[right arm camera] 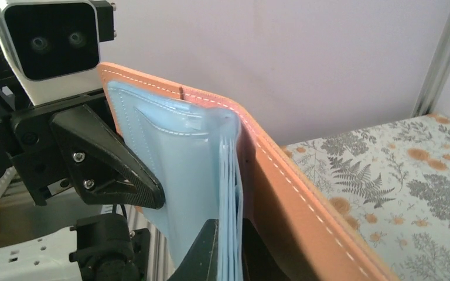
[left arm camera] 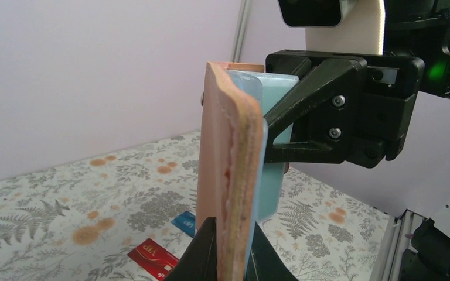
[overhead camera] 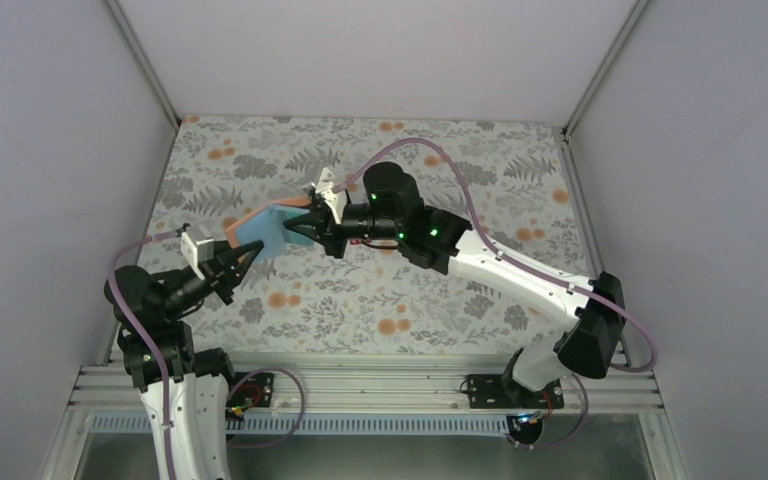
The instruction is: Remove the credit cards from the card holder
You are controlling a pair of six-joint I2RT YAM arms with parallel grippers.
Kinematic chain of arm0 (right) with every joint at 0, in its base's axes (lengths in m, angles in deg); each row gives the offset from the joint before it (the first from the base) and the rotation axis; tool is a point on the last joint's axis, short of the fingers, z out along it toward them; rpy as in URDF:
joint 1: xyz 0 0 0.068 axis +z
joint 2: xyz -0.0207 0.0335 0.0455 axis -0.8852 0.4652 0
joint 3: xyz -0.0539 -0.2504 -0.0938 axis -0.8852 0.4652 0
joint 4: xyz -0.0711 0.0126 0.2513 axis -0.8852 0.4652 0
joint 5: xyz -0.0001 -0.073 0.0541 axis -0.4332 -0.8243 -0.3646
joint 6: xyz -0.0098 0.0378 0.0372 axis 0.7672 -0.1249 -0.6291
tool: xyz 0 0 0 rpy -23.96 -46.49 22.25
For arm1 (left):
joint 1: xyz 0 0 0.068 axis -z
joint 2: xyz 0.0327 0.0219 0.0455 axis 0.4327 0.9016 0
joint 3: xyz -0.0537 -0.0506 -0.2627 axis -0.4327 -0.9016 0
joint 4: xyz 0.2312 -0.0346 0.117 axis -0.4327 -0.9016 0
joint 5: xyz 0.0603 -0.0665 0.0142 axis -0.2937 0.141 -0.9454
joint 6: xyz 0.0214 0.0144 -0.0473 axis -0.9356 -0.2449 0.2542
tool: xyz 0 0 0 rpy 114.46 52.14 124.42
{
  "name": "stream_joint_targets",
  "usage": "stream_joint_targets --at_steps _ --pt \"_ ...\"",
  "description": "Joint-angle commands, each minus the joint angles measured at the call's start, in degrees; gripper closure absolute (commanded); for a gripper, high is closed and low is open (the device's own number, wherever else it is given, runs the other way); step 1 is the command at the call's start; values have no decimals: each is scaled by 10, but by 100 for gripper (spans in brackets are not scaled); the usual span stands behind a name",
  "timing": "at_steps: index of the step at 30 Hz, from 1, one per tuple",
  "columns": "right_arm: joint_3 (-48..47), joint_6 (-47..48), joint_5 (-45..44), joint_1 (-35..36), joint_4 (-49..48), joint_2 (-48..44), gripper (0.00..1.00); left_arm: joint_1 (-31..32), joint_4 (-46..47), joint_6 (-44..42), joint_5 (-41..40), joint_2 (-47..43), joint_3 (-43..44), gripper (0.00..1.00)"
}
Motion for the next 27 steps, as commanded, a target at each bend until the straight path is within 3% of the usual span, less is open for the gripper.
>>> stream_joint_targets --at_steps 1,3,6,9,13,15,17,23,27 --pt "-21 -8 -14 7 1 -1 96 -3 -6 -3 -14 -4 6 85" --pt "-28 -17 -9 7 5 6 96 -4 -13 -1 -24 -5 4 66" --pt "-36 -30 4 11 3 15 96 -3 -16 5 -24 -3 4 46" --pt "-42 -22 8 19 7 22 96 -4 -16 6 -26 -4 0 42" --pt "-48 16 64 19 25 18 96 -3 -13 16 -28 -2 1 58" --pt "-52 36 80 18 46 16 93 -4 -13 12 -26 -4 0 76" --pt "-52 40 72 13 56 8 82 -3 -13 13 -26 -6 -2 97" --pt "7 55 82 -19 39 -60 58 -4 -13 19 -44 -7 4 98" --pt "18 57 120 -20 40 -72 55 -4 -11 26 -48 -5 2 98"
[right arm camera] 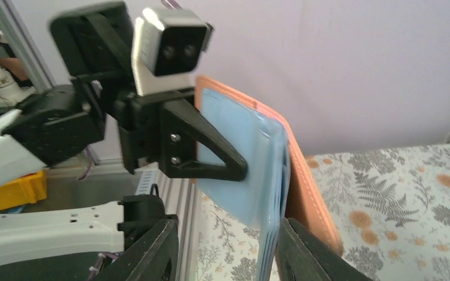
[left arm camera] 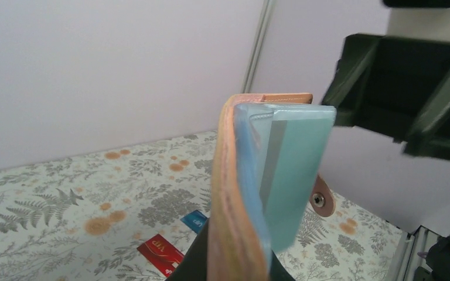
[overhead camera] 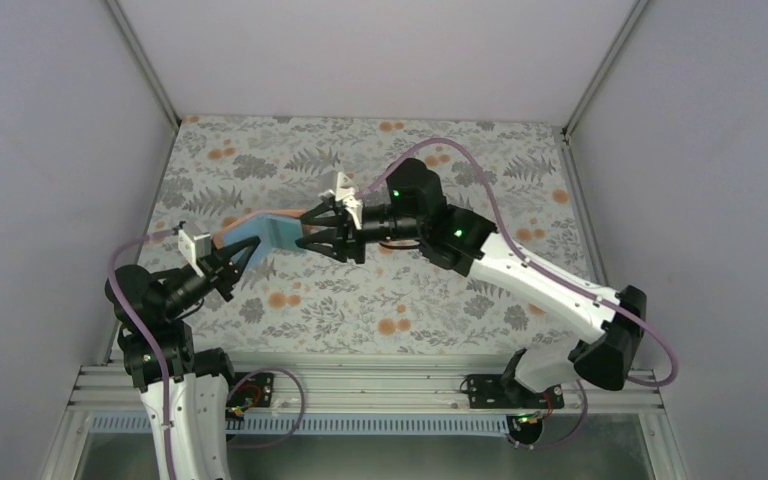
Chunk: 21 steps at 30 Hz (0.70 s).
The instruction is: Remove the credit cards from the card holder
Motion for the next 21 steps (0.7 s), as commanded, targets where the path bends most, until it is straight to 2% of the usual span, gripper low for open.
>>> stream_joint_targets --at_steps 1,5,21 --pt "21 11 60 -4 -21 -27 55 -4 2 16 -11 -5 1 98" --pt "56 0 66 -5 -57 -40 55 -4 7 24 -16 -6 -1 98" --pt "63 -31 16 -5 -97 -37 53 -9 27 49 -29 -12 -8 98"
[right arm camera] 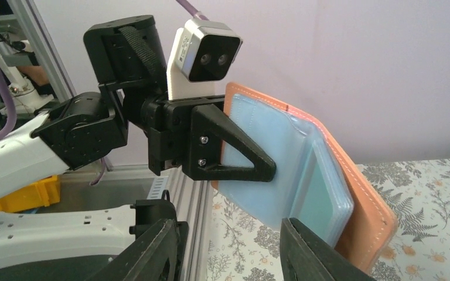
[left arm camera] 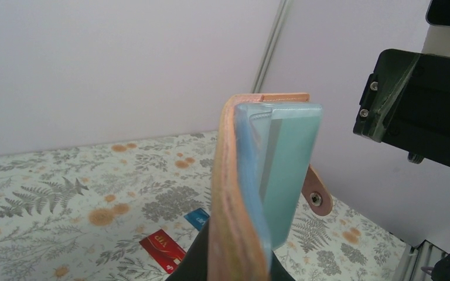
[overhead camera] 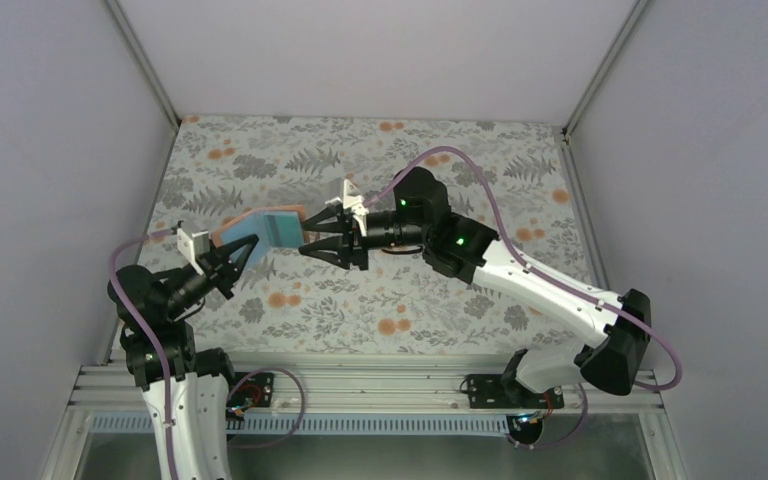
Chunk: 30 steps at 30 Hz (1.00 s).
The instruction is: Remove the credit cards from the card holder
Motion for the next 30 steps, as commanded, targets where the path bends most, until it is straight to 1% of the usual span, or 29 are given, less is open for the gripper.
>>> stream_joint_targets --at_steps 1,5,10,20,24,30 --pt "10 -26 -18 -2 -33 -9 53 -5 22 31 -9 -8 10 98" --pt "30 -21 9 -2 -47 -15 52 -6 23 31 -14 -14 12 98" --pt "26 -18 -11 -2 -44 -14 51 -6 26 38 -14 -16 11 98" --pt "10 -13 -44 -3 -49 17 52 -6 23 36 -10 -17 17 98" --pt "-12 -9 -40 -2 -42 35 52 -6 24 39 -10 -18 14 98" --pt "-18 -7 -39 -3 -39 49 53 -6 21 35 -10 -19 14 98"
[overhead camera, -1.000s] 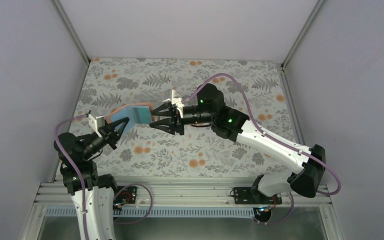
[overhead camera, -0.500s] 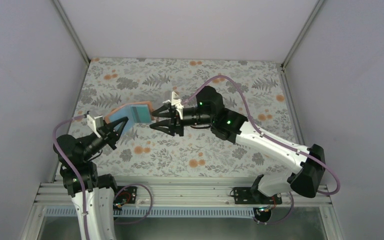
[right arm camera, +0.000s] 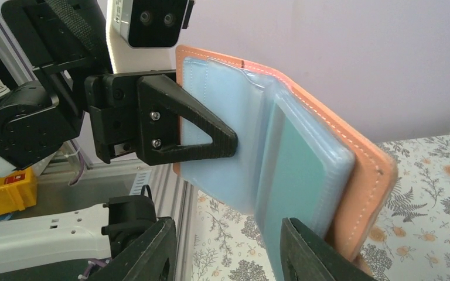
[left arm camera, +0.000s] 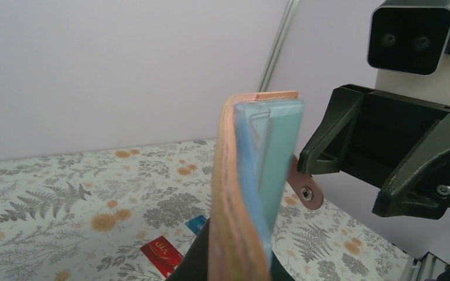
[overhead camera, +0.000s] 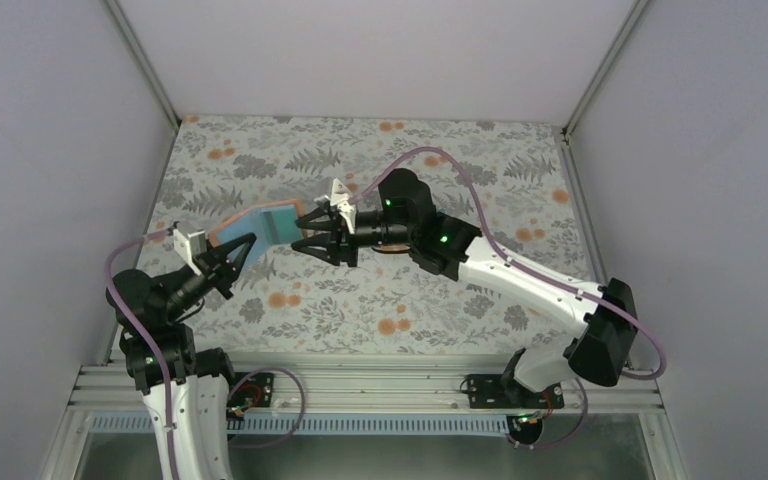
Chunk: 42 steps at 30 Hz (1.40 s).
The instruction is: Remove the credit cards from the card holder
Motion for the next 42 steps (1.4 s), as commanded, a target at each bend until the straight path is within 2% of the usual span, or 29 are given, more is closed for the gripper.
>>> stream_joint_targets --at_steps 1,10,15,20,25,27,29,36,39,42 --pt "-25 7 -2 -2 -8 11 54 -3 11 8 2 -7 10 98" --pt "-26 4 -12 -2 0 8 54 -3 12 9 3 -11 8 98" --pt "-6 6 -63 -10 -4 -16 50 -3 12 5 6 -14 4 98" --pt "-17 4 -26 -11 -5 -4 49 -3 14 4 7 -13 1 98" --pt "-27 2 -10 -11 0 9 52 -3 10 1 7 -15 1 98" --pt "-19 0 -2 -12 -7 8 56 -3 5 -5 7 -17 -1 98" --pt "-17 5 1 -12 -3 7 66 -2 5 -7 9 -18 -1 98" --pt "-22 53 53 -22 33 -10 80 -2 7 -20 28 -20 3 98" --pt "-43 58 75 -23 58 4 95 -2 4 -28 39 -19 2 98" --pt "-52 44 93 -22 53 21 96 -1 -2 -41 53 -18 8 98"
